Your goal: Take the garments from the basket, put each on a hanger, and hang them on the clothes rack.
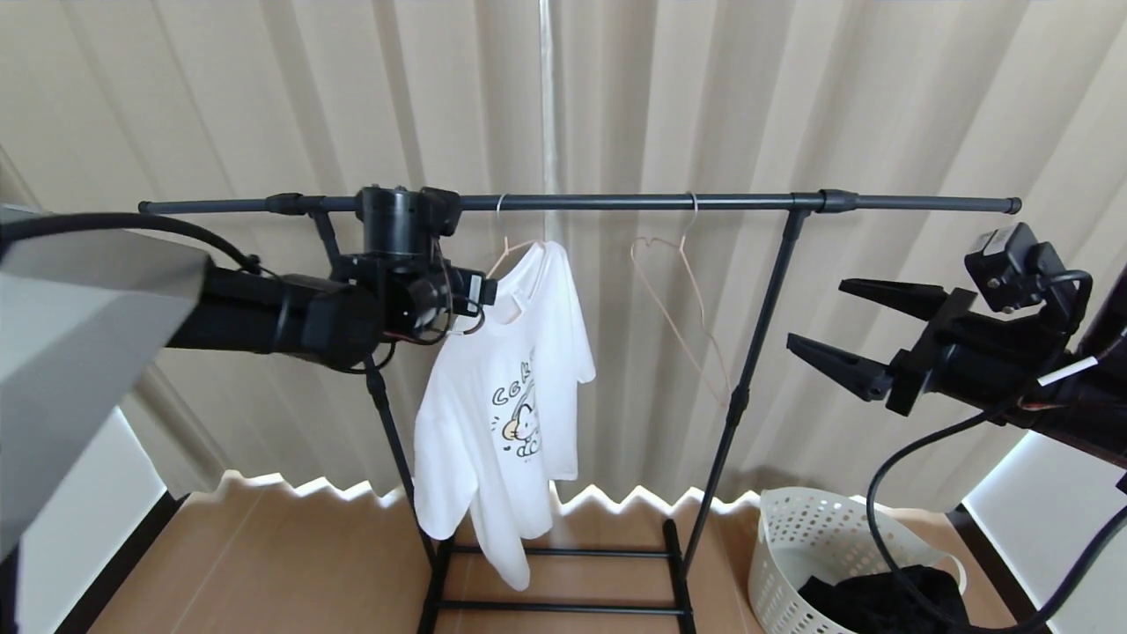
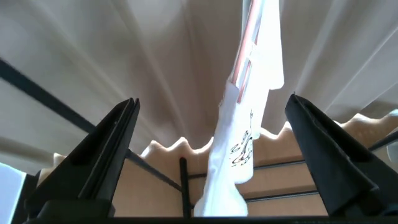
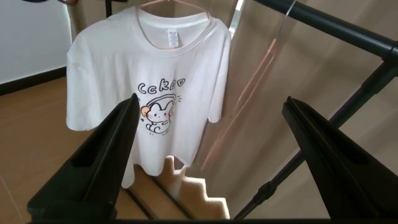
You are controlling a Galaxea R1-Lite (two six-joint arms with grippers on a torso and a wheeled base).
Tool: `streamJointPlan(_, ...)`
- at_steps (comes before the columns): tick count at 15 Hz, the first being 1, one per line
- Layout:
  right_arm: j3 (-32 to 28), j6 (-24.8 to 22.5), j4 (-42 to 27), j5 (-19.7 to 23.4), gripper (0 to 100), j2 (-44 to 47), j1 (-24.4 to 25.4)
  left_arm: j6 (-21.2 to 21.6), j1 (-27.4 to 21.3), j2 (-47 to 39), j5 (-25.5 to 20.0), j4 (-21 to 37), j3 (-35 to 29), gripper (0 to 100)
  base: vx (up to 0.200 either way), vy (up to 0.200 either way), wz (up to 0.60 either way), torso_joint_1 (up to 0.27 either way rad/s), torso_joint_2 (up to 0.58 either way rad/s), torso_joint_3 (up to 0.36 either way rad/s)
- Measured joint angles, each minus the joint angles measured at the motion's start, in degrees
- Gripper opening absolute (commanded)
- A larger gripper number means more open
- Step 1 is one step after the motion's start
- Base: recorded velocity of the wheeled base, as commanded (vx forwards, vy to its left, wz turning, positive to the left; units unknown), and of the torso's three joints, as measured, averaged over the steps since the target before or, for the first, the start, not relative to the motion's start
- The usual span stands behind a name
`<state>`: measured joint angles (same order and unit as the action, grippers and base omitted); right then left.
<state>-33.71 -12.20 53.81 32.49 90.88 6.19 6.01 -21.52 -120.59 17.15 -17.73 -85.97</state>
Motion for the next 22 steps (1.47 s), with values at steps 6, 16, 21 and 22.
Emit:
streamJointPlan(6,21.07,1.10,-1.83,-10.70,100,-17.07,-0.85,1.02,-1.08,32.91,-0.24,-1.87,39.42,100,0.000,0.000,0.00,0.000,0.00,0.000)
streamJointPlan(16,31.56,5.89,-55.59,-21.91,100,-67.88,-1.82,-6.94,-2.93,82.55,-5.34,5.22,84.68,100,0.000,0.000,0.00,0.000,0.00,0.000)
streamJointPlan(21,30.88,7.61,-60.73,-23.89,100,-84.16,-4.46,-5.23,2.30,101.79,-9.35,16.55,85.81,100,0.000,0.000,0.00,0.000,0.00,0.000)
streamJointPlan(22,30.87,8.18,-60.73,-24.34,100,-86.11,-5.21,-4.84,5.56,103.47,-9.57,16.55,85.83,100,0.000,0.000,0.00,0.000,0.00,0.000)
